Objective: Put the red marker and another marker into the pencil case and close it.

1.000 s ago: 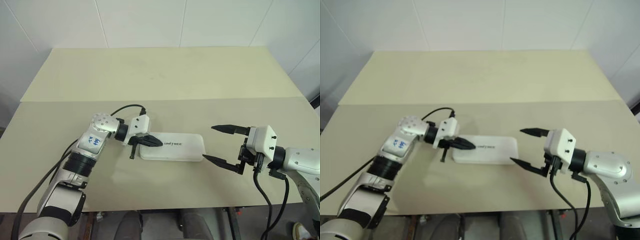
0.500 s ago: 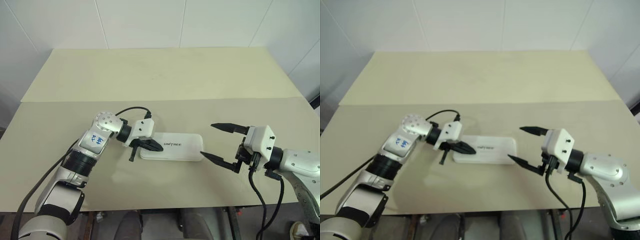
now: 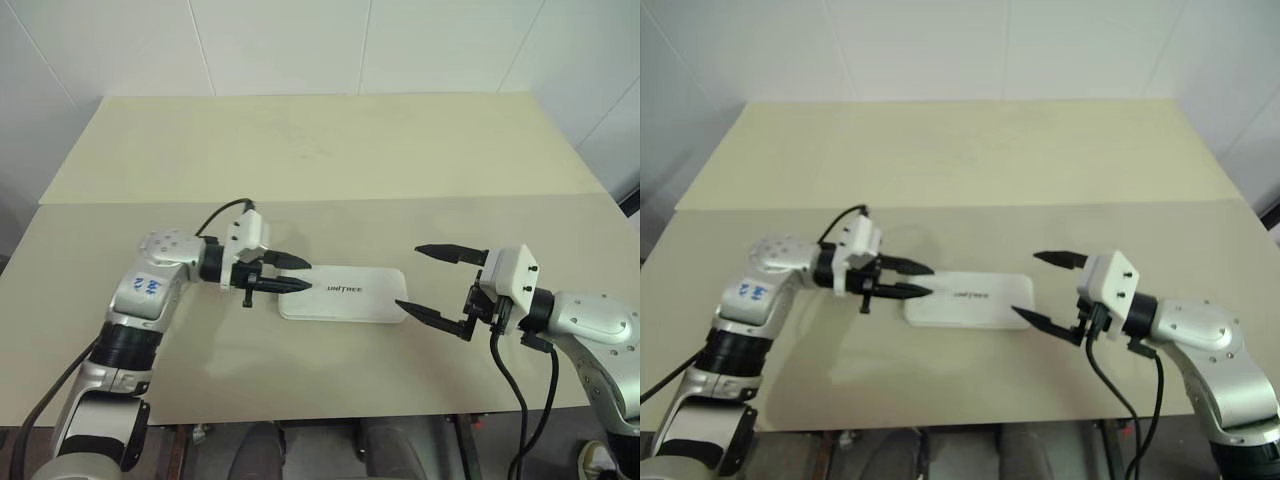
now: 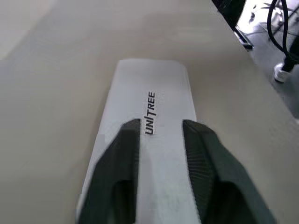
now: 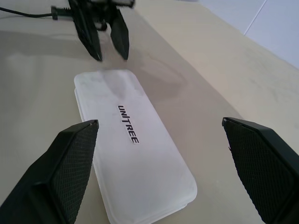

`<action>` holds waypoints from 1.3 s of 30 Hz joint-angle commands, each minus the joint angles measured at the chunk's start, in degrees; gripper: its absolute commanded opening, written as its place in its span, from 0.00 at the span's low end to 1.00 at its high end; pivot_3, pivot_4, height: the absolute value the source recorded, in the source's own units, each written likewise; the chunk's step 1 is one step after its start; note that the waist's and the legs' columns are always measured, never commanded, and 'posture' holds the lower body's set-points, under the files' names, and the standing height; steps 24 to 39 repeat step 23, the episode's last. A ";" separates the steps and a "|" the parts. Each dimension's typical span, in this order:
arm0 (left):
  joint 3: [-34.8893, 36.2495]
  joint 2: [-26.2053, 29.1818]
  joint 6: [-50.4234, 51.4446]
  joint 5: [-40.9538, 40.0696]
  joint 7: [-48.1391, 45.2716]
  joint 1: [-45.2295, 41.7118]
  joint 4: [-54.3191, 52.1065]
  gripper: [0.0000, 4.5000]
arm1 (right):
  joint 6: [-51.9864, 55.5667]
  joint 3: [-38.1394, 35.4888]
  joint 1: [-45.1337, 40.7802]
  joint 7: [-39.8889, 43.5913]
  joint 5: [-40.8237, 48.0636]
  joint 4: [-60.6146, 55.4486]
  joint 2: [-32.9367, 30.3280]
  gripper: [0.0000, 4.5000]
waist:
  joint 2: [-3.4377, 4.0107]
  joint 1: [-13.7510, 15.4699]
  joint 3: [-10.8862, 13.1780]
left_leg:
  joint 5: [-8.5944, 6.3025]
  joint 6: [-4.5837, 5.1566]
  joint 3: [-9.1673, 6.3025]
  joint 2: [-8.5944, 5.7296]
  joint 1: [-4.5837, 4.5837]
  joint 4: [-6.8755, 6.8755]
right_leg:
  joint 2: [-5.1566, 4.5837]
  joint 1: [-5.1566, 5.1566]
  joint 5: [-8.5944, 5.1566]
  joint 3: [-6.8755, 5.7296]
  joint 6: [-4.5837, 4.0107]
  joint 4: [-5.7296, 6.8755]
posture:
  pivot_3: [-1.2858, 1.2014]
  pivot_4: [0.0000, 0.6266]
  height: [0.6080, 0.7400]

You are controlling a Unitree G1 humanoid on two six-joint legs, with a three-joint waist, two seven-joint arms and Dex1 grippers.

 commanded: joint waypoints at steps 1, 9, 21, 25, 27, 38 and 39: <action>7.53 1.39 -5.05 -4.75 0.19 5.40 -2.97 0.66 | -1.00 -1.28 -2.13 0.39 1.10 1.32 0.62 1.00 | 0.00 -0.05 0.00 | 0.00 0.00 0.00 0.00 -0.01 0.01 | 0.00 0.00 0.00 0.00 0.00 -0.01 | 0.52 0.24 1.00; 12.75 2.27 -8.25 -6.76 4.13 14.23 -7.88 0.99 | -1.18 -1.84 -4.38 1.39 1.53 4.34 1.05 1.00 | -0.02 0.30 0.01 | 0.00 0.00 0.00 0.03 -0.02 0.07 | 0.00 0.01 -0.02 -0.03 -0.05 -0.01 | 0.52 0.24 1.00; 10.69 4.27 -5.03 -8.77 6.54 13.97 -13.34 0.99 | -2.93 -4.86 -7.44 3.55 0.55 11.61 -1.22 1.00 | -0.02 -0.08 0.01 | 0.00 0.00 0.04 0.03 -0.03 -0.02 | 0.01 0.01 0.04 0.01 -0.02 -0.16 | 0.52 0.24 1.00; 10.71 5.27 -4.11 -9.06 6.49 14.13 -14.79 0.99 | -2.85 -4.11 -7.80 4.02 0.66 11.88 -0.98 1.00 | -0.03 -0.08 0.01 | 0.00 0.00 0.05 0.03 -0.03 -0.01 | 0.02 0.02 0.06 0.01 -0.01 -0.20 | 0.52 0.24 1.00; 10.71 5.27 -4.11 -9.06 6.49 14.13 -14.79 0.99 | -2.85 -4.11 -7.80 4.02 0.66 11.88 -0.98 1.00 | -0.03 -0.08 0.01 | 0.00 0.00 0.05 0.03 -0.03 -0.01 | 0.02 0.02 0.06 0.01 -0.01 -0.20 | 0.52 0.24 1.00; 10.71 5.27 -4.11 -9.06 6.49 14.13 -14.79 0.99 | -2.85 -4.11 -7.80 4.02 0.66 11.88 -0.98 1.00 | -0.03 -0.08 0.01 | 0.00 0.00 0.05 0.03 -0.03 -0.01 | 0.02 0.02 0.06 0.01 -0.01 -0.20 | 0.52 0.24 1.00; 10.71 5.27 -4.11 -9.06 6.49 14.13 -14.79 0.99 | -2.85 -4.11 -7.80 4.02 0.66 11.88 -0.98 1.00 | -0.03 -0.08 0.01 | 0.00 0.00 0.05 0.03 -0.03 -0.01 | 0.02 0.02 0.06 0.01 -0.01 -0.20 | 0.52 0.24 1.00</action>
